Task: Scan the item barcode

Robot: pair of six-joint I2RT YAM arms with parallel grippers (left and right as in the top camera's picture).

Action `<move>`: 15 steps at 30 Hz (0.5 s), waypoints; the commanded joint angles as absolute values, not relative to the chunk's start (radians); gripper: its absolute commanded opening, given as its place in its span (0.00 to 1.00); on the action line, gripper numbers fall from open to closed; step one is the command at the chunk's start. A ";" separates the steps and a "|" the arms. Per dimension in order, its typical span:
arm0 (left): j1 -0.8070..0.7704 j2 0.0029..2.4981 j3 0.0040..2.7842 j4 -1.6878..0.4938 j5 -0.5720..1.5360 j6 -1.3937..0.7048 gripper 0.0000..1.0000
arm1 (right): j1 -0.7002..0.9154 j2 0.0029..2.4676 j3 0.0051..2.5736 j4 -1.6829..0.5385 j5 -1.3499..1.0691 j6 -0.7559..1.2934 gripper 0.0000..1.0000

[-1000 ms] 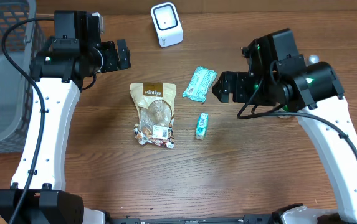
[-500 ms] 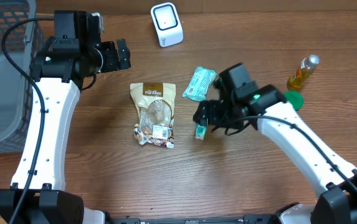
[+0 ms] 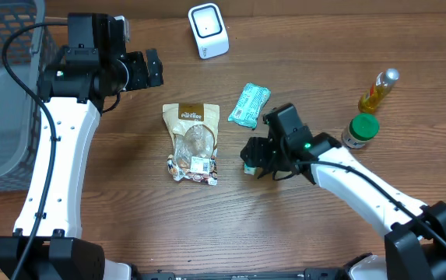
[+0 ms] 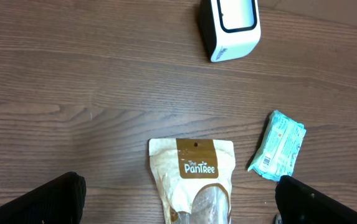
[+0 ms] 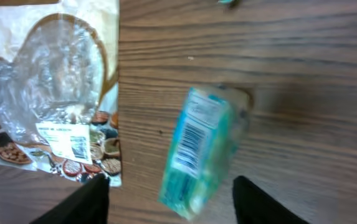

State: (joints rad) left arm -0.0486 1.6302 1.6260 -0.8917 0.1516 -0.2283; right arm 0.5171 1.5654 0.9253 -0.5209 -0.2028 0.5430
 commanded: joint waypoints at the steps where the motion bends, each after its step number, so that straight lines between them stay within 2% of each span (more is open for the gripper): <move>1: -0.053 1.631 1.639 -0.890 0.146 -0.205 1.00 | 0.553 1.564 0.890 -0.461 -0.187 0.564 0.57; 7: -0.053 1.631 1.639 -0.890 0.146 -0.205 1.00 | 0.588 1.564 0.886 -0.459 -0.056 0.714 0.53; 15: -0.053 1.631 1.639 -0.890 0.146 -0.205 1.00 | 0.590 1.583 0.886 -0.456 -0.053 0.719 0.49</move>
